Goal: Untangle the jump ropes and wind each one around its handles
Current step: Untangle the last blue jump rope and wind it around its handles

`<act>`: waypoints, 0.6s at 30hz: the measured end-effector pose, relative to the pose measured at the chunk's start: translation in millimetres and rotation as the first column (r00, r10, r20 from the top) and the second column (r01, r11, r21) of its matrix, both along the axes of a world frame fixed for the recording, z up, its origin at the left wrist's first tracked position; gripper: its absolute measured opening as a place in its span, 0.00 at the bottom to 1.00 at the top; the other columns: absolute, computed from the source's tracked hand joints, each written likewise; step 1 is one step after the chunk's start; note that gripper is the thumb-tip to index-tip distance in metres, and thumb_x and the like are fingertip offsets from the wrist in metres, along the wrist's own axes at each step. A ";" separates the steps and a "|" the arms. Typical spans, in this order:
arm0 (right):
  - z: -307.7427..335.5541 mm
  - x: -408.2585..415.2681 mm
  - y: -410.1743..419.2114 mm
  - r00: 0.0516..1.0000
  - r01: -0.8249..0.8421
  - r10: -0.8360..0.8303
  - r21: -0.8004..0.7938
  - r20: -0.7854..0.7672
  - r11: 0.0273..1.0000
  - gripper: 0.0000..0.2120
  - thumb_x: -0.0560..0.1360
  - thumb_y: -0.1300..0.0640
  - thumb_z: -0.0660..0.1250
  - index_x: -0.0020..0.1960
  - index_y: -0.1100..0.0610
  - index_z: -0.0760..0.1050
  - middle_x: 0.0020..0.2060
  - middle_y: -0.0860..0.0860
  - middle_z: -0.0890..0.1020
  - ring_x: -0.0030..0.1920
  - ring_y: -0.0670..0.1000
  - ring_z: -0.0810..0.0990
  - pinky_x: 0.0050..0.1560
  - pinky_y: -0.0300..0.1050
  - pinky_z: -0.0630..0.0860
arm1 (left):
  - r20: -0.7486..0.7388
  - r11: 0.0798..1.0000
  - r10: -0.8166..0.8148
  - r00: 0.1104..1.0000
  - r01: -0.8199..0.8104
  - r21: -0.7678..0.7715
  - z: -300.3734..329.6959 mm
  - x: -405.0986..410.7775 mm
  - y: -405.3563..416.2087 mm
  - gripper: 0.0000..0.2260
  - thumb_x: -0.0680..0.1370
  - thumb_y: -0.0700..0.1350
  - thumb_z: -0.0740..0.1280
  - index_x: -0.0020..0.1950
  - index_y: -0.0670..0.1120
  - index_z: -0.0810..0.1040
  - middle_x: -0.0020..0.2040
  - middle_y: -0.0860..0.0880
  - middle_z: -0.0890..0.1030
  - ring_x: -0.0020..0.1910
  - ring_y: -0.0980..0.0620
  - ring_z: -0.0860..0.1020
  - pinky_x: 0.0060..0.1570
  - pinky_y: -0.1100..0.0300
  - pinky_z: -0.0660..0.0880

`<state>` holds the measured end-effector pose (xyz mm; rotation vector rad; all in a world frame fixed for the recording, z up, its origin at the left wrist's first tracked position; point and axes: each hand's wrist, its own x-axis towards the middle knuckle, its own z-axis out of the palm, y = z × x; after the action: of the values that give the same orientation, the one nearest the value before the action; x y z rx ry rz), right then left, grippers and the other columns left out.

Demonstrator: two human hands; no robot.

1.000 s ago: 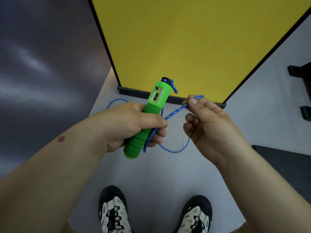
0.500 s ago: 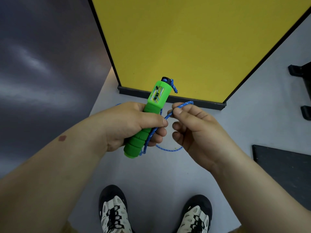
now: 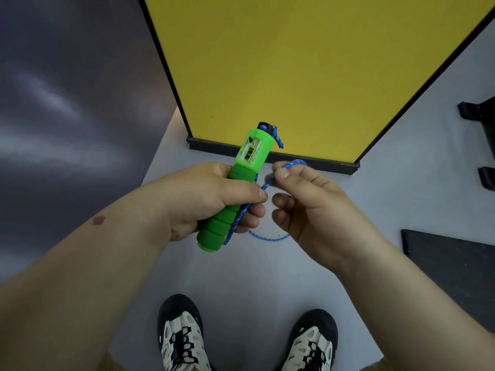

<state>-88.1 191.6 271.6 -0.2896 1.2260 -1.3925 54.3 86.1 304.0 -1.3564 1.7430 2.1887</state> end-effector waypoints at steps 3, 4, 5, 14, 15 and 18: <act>-0.3 4.1 0.8 0.996 -0.068 0.068 -0.003 -0.052 0.998 0.05 0.76 0.61 0.70 0.48 0.52 0.82 0.42 0.53 0.79 0.35 0.46 0.74 0.38 0.42 0.71 | 0.003 1.000 -0.008 1.000 0.008 -0.003 1.0 -0.1 1.0 0.03 0.78 0.41 0.70 0.48 0.41 0.81 0.38 0.45 0.84 0.35 0.50 0.82 0.41 0.56 0.80; -0.2 3.6 0.8 0.997 -0.055 0.054 -0.003 -0.057 0.998 0.06 0.76 0.61 0.70 0.48 0.52 0.83 0.43 0.53 0.79 0.35 0.46 0.74 0.38 0.42 0.71 | 0.006 1.000 -0.006 1.000 0.006 -0.002 1.1 0.2 0.9 0.03 0.78 0.41 0.70 0.48 0.41 0.81 0.38 0.45 0.84 0.36 0.51 0.82 0.41 0.56 0.80; -0.3 2.5 0.2 0.998 -0.033 0.033 -0.003 -0.056 0.999 0.06 0.76 0.61 0.70 0.48 0.52 0.83 0.43 0.53 0.78 0.35 0.46 0.74 0.39 0.42 0.71 | 0.010 1.000 -0.003 1.000 0.003 -0.002 0.9 0.3 0.5 0.04 0.78 0.41 0.70 0.47 0.41 0.81 0.39 0.45 0.84 0.36 0.51 0.82 0.41 0.56 0.80; 3.1 -17.5 -4.4 0.970 0.239 -0.238 0.014 -0.043 0.971 0.04 0.77 0.58 0.71 0.47 0.50 0.81 0.41 0.47 0.79 0.35 0.46 0.74 0.38 0.41 0.72 | 0.001 1.000 -0.022 1.000 0.022 -0.007 -0.1 0.8 -0.8 0.05 0.79 0.42 0.70 0.46 0.41 0.81 0.39 0.45 0.84 0.35 0.50 0.82 0.42 0.56 0.79; 3.8 -18.9 -4.3 0.968 0.251 -0.250 0.015 -0.033 0.968 0.03 0.77 0.58 0.71 0.48 0.50 0.81 0.40 0.46 0.80 0.35 0.46 0.74 0.38 0.40 0.72 | -0.001 1.000 -0.020 1.000 0.020 -0.004 0.1 1.0 -0.8 0.05 0.79 0.42 0.70 0.46 0.41 0.81 0.39 0.45 0.84 0.35 0.50 0.82 0.42 0.56 0.79; 4.1 -15.6 -2.7 0.978 0.209 -0.209 0.017 -0.005 0.978 0.02 0.77 0.56 0.71 0.49 0.50 0.81 0.42 0.46 0.81 0.35 0.45 0.74 0.38 0.40 0.72 | 0.000 1.000 -0.019 1.000 0.019 -0.005 0.6 0.8 -0.4 0.05 0.79 0.42 0.70 0.46 0.41 0.81 0.39 0.45 0.84 0.36 0.50 0.82 0.43 0.55 0.80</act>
<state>-103.7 188.9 275.8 -0.1534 1.2996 -1.5606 55.1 85.7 304.6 -1.3345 1.7547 2.1764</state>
